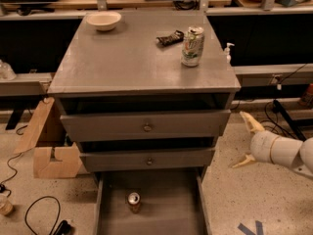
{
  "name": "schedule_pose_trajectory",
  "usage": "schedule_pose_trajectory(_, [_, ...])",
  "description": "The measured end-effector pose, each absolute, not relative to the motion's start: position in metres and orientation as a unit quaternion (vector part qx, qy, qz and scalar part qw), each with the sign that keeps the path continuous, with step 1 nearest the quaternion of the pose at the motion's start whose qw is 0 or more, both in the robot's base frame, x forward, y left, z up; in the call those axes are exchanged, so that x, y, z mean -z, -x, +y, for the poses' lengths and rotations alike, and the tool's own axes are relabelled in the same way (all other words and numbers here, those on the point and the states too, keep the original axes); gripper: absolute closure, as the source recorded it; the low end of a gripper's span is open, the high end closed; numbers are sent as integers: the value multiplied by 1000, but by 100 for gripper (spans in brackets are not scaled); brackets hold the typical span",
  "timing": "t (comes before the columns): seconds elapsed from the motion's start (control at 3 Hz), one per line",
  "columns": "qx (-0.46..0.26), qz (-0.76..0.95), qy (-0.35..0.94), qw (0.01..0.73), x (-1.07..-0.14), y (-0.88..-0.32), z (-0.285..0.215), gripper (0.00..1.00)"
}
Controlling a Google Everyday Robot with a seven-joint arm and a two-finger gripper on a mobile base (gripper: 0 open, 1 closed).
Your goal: Place orange can into bottom drawer
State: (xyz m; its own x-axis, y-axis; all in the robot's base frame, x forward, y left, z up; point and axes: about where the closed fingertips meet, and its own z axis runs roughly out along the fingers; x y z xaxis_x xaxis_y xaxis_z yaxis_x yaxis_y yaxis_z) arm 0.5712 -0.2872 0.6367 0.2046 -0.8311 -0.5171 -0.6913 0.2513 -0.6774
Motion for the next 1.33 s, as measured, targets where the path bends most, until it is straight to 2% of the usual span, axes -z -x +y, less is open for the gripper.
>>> schedule_pose_trajectory(1.0, [201, 652, 596, 423, -711, -643, -343, 0])
schedule_pose_trajectory(1.33, [228, 663, 598, 389, -735, -644, -356, 0])
